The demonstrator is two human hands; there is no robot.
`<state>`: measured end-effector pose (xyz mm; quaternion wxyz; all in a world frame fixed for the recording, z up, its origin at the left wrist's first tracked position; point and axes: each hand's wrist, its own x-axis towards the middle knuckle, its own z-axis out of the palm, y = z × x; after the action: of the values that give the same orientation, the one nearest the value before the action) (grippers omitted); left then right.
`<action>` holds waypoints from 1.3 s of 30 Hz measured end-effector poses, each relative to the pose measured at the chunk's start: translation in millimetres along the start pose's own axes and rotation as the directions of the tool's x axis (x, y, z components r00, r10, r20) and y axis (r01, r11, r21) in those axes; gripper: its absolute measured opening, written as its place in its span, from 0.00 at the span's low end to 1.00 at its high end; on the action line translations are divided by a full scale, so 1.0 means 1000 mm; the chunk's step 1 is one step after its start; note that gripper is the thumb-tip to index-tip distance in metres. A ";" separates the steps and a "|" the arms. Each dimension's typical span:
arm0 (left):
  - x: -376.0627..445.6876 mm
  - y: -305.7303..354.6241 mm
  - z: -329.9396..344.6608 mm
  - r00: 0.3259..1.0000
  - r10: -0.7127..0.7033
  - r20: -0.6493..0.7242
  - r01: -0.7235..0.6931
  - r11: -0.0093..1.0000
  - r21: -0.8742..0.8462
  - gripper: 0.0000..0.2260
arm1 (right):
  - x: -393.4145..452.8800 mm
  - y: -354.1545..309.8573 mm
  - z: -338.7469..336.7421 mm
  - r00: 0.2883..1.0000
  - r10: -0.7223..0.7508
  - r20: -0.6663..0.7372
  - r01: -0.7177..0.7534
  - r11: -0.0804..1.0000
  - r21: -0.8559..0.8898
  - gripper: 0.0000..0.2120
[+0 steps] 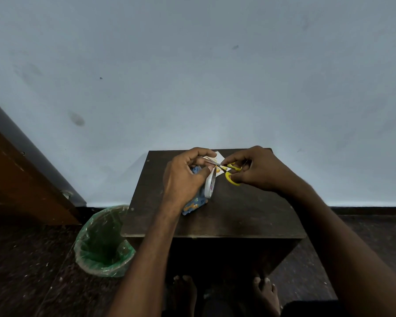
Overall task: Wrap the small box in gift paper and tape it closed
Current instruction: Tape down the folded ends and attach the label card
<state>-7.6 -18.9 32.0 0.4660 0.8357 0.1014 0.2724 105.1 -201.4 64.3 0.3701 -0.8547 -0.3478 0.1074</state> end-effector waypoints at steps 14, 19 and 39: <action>0.001 -0.003 0.001 0.997 -0.063 -0.053 0.065 0.997 0.030 0.23 | 0.003 0.007 -0.001 0.993 0.016 -0.114 -0.027 0.995 -0.098 0.16; 0.002 -0.003 0.003 0.994 -0.079 -0.079 0.079 0.997 -0.002 0.24 | -0.002 0.020 0.029 0.971 0.181 -0.155 -0.228 0.896 -0.381 0.09; 0.004 0.002 -0.003 0.992 -0.105 0.073 0.119 0.969 -0.216 0.24 | 0.003 -0.006 0.068 0.947 -0.083 -0.310 0.123 0.986 0.112 0.21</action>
<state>-6.3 -15.7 36.4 0.5732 0.7798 0.1034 0.2294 74.4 -159.0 20.8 0.4792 -0.8157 -0.3232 -0.0224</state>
